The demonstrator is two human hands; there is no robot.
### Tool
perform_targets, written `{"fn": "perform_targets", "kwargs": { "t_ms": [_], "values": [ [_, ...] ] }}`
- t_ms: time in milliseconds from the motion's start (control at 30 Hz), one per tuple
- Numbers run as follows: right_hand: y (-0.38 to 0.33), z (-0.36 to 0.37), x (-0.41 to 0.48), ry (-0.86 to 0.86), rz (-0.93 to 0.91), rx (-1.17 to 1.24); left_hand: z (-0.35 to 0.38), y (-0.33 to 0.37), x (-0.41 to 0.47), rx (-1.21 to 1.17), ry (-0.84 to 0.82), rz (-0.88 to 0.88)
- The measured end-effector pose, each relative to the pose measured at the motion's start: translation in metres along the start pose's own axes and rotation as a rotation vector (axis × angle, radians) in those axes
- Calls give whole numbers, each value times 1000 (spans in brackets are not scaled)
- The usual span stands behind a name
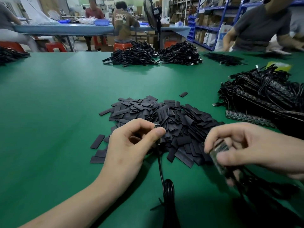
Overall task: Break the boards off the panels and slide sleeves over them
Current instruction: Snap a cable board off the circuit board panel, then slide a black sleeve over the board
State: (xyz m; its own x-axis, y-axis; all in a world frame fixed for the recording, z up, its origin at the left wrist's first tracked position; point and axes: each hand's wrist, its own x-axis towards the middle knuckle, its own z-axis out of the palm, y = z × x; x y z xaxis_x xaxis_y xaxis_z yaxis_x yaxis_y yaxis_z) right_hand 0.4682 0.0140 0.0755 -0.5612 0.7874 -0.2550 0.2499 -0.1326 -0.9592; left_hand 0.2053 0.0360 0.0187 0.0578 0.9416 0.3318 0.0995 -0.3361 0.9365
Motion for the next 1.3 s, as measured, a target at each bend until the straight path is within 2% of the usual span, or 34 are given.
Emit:
{"fn": "perform_targets", "kwargs": {
  "t_ms": [100, 133, 233, 300, 433, 500, 567, 633, 700, 767, 833, 867, 967, 1033, 1100, 1300],
  "values": [
    [-7, 6, 0, 89, 107, -672, 1, 2, -1, -9, -1, 10],
    [-11, 12, 2, 117, 92, -800, 2, 2, -1, -27, -6, 3],
    [-20, 34, 11, 299, -115, -879, 5, 3, -1, -86, 18, -24],
    [-19, 48, 26, 426, -215, -778, 6, 5, 0, -104, 24, -30],
    [-5, 72, 50, 452, -217, -573, 4, 11, 5, -48, -101, 5],
    [-1, 75, 50, 414, -205, -295, -4, 7, 13, 158, -49, 43],
    [-5, 74, 43, 366, -197, 18, -17, 0, 25, 534, 31, 159],
    [-13, 71, 34, 346, -212, 225, -24, -4, 30, 798, 16, 200],
    [-24, 63, 26, 319, -236, 380, -26, -13, 30, 899, -7, 180],
    [-39, 48, 13, 221, -232, 469, -27, -17, 28, 949, -16, 187],
    [-52, 33, -2, 145, -187, 352, -28, -19, 29, 971, -5, 201],
    [-55, 28, -7, 170, -148, 220, -28, -19, 30, 978, 3, 198],
    [-46, 26, -8, 423, -64, -429, -28, -18, 31, 990, 25, 211],
    [-30, 36, 3, 534, -46, -865, -26, -14, 29, 1000, 54, 239],
    [-14, 46, 12, 588, -42, -908, -25, -12, 27, 990, 70, 266],
    [17, 53, 26, 680, -119, -701, -29, -12, 25, 819, -20, 271]
  ]
}}
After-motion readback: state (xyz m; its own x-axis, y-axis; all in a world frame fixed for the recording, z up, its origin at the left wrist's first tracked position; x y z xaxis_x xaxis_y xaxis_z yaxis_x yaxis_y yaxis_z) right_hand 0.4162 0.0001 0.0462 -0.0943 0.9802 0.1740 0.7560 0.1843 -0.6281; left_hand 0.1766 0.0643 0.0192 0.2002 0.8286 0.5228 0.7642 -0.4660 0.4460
